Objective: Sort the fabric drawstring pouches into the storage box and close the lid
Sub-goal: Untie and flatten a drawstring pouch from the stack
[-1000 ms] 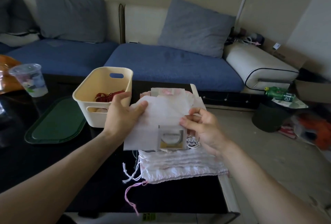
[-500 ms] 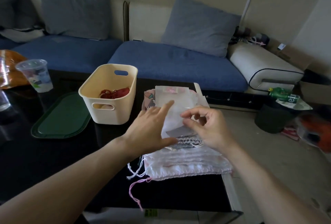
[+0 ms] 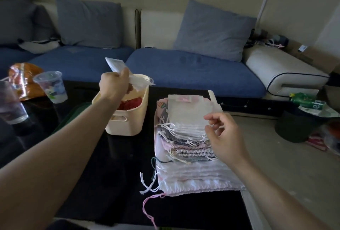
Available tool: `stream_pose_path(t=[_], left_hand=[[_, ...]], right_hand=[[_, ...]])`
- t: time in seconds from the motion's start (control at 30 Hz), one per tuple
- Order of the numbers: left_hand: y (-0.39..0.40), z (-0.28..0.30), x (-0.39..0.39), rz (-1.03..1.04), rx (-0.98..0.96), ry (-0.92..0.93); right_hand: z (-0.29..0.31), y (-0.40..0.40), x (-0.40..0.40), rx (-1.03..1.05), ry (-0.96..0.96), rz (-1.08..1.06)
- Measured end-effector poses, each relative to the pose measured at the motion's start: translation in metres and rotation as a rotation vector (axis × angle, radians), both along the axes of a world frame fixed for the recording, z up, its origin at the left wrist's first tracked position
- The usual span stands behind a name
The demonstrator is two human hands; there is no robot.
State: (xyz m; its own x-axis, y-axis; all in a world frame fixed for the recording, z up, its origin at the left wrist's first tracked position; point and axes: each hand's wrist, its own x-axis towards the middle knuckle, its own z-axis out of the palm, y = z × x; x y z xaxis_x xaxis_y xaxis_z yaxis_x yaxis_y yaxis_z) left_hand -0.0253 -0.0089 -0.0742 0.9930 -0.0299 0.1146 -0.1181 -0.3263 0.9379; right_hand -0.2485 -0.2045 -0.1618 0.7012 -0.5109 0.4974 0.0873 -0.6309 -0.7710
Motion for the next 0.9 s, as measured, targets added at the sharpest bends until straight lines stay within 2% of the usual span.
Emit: stream_pose_path(t=[0.07, 0.13, 0.2, 0.27, 0.33, 0.37, 0.47, 0.5, 0.53, 0.67, 0.73, 0.8, 0.9], left_hand=[[0.002, 0.000, 0.017, 0.013, -0.021, 0.111], [0.003, -0.004, 0.025, -0.066, 0.075, 0.251], [0.003, -0.006, 0.024, -0.170, 0.280, 0.418], [0.004, -0.002, 0.020, -0.284, 0.537, 0.497], [0.006, 0.004, 0.021, -0.348, 0.743, 0.449], [0.007, 0.006, 0.023, -0.341, 0.816, 0.357], [0.006, 0.004, 0.032, -0.222, 0.896, -0.141], [0.006, 0.002, 0.034, -0.189, 0.890, -0.269], [0.005, -0.001, 0.036, -0.186, 0.907, -0.308], [0.006, -0.026, 0.065, -0.377, 1.053, -0.014], [0.007, -0.037, 0.077, -0.334, 1.009, 0.109], [0.004, -0.040, 0.078, -0.340, 1.064, 0.116], [0.005, -0.037, 0.078, -0.338, 1.282, 0.159]], right_hand=[[-0.002, 0.001, 0.004, 0.016, 0.025, 0.002], [-0.004, 0.005, 0.007, 0.035, 0.061, 0.015], [-0.005, 0.010, 0.009, 0.048, 0.095, 0.048], [-0.005, 0.015, 0.011, 0.047, 0.136, 0.083], [-0.006, 0.018, 0.012, 0.031, 0.164, 0.112], [-0.006, 0.019, 0.012, 0.021, 0.170, 0.121], [-0.006, 0.020, 0.013, 0.005, 0.174, 0.129], [-0.006, 0.020, 0.013, 0.006, 0.171, 0.128], [-0.006, 0.020, 0.013, 0.009, 0.169, 0.125], [-0.006, 0.017, 0.013, 0.033, 0.179, 0.116], [-0.007, 0.016, 0.012, 0.051, 0.183, 0.121], [-0.009, 0.013, 0.013, 0.059, 0.186, 0.125], [-0.011, 0.009, 0.015, 0.057, 0.203, 0.131]])
